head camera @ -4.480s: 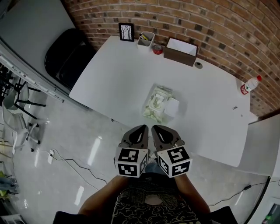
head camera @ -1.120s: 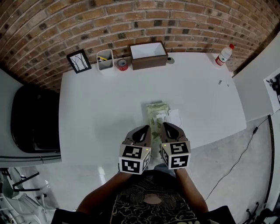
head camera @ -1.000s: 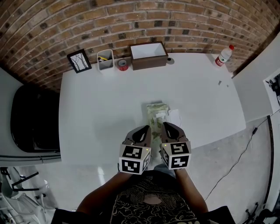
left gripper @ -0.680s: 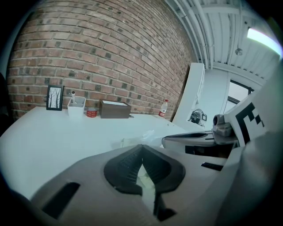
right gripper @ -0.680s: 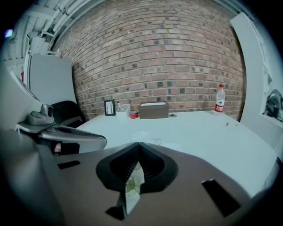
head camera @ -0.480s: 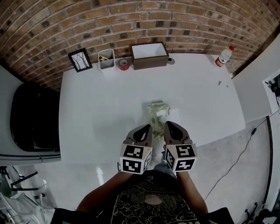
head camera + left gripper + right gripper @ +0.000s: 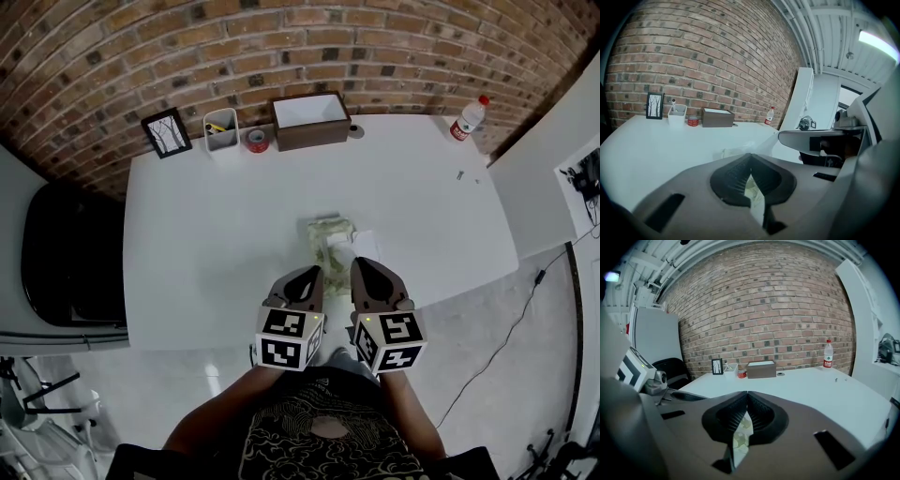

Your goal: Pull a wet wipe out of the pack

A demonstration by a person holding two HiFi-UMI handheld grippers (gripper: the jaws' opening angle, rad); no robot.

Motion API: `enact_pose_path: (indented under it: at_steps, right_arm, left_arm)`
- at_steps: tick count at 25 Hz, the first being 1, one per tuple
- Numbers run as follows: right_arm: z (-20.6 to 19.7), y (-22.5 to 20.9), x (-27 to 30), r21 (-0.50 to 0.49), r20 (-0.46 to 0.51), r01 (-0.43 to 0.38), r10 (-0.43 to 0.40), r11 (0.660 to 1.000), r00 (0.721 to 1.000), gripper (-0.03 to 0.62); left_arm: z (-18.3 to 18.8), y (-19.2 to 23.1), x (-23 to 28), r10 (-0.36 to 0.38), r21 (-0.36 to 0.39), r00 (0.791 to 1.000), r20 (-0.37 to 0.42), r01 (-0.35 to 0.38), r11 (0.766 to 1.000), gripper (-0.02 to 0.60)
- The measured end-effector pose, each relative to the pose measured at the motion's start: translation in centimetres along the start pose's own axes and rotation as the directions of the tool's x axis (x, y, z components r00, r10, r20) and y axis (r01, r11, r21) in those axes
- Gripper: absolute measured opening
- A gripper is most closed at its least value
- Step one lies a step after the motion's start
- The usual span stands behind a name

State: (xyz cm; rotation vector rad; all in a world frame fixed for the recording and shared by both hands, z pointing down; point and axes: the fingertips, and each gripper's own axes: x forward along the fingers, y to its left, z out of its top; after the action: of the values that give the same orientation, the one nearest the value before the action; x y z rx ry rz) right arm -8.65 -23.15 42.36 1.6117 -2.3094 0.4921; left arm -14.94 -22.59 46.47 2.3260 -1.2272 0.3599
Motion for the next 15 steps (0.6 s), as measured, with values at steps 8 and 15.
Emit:
enact_pose_path:
  at_steps: [8, 15]
  right_arm:
    - [0.2, -0.6, -2.3, -0.019, 0.018, -0.034, 0.035, 0.999, 0.999, 0.017]
    - [-0.2, -0.7, -4.6, -0.054, 0.001, -0.086, 0.087, 0.995, 0.996, 0.017]
  left_arm:
    - [0.2, -1.9, -0.8, 0.041, 0.006, 0.999, 0.027, -0.042, 0.999, 0.012]
    - [-0.3, -4.2, -2.0, 0.077, 0.004, 0.996, 0.049, -0.077, 0.997, 0.012]
